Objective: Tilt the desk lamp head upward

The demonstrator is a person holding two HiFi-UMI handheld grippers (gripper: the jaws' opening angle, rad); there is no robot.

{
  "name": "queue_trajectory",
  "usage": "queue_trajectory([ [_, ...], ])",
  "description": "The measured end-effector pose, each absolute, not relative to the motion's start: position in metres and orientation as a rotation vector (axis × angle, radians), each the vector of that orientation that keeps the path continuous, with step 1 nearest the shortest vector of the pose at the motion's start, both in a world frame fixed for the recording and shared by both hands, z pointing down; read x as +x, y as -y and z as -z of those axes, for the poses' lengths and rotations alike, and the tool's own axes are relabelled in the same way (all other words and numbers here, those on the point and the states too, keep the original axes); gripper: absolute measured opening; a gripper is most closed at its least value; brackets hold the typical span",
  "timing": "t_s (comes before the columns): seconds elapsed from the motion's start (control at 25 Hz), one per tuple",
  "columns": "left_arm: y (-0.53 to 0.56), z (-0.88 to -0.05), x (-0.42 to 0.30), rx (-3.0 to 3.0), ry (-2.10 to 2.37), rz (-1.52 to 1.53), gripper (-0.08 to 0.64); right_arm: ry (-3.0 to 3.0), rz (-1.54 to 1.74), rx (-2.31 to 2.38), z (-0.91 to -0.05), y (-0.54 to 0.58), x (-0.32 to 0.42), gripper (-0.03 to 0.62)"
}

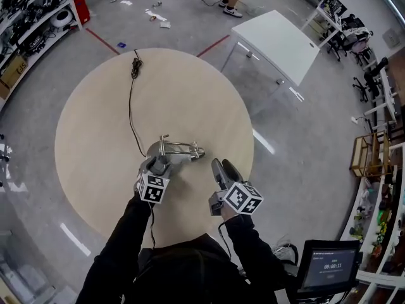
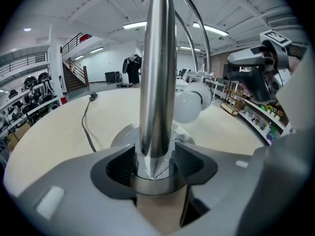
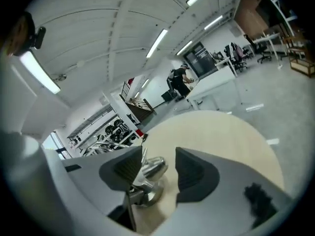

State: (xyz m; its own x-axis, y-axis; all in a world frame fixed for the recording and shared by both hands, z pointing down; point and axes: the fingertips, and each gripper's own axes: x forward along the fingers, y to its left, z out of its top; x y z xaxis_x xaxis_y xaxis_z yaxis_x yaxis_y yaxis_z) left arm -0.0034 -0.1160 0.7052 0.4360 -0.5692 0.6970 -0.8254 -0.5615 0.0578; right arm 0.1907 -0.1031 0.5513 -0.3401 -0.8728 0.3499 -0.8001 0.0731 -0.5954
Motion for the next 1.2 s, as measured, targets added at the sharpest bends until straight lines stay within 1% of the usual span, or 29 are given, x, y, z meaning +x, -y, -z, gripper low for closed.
queue_trajectory([
  [0.16,0.115,-0.700,-0.005,2.305,1.190,-0.892,0.262,-2.190,1.244,-1.635,-0.565,0.095,0.164,0.202],
  [0.32,0.118,-0.706,-0.006,2.306,1.190,-0.887,0.262,-2.038,1.446,-1.491,-0.594,0.090,0.134,0.202],
  [0.52,0.120,-0.707,-0.006,2.310,1.189,-0.889,0.262,-1.672,1.645,-1.270,-0.619,0.097,0.107,0.202],
  [0.64,0.112,-0.698,-0.004,2.314,1.192,-0.889,0.262,-1.523,1.650,-1.186,-0.620,0.100,0.103,0.202],
  [0.8,0.105,-0.692,-0.001,2.320,1.208,-0.878,0.261,-1.450,1.657,-1.189,-0.629,0.102,0.100,0.202],
  [1.0,0.115,-0.698,-0.001,2.324,1.217,-0.868,0.261,-1.457,1.620,-1.175,-0.638,0.136,0.094,0.202],
  [1.2,0.114,-0.699,-0.002,2.323,1.217,-0.874,0.261,-1.490,1.595,-1.197,-0.637,0.142,0.091,0.202],
])
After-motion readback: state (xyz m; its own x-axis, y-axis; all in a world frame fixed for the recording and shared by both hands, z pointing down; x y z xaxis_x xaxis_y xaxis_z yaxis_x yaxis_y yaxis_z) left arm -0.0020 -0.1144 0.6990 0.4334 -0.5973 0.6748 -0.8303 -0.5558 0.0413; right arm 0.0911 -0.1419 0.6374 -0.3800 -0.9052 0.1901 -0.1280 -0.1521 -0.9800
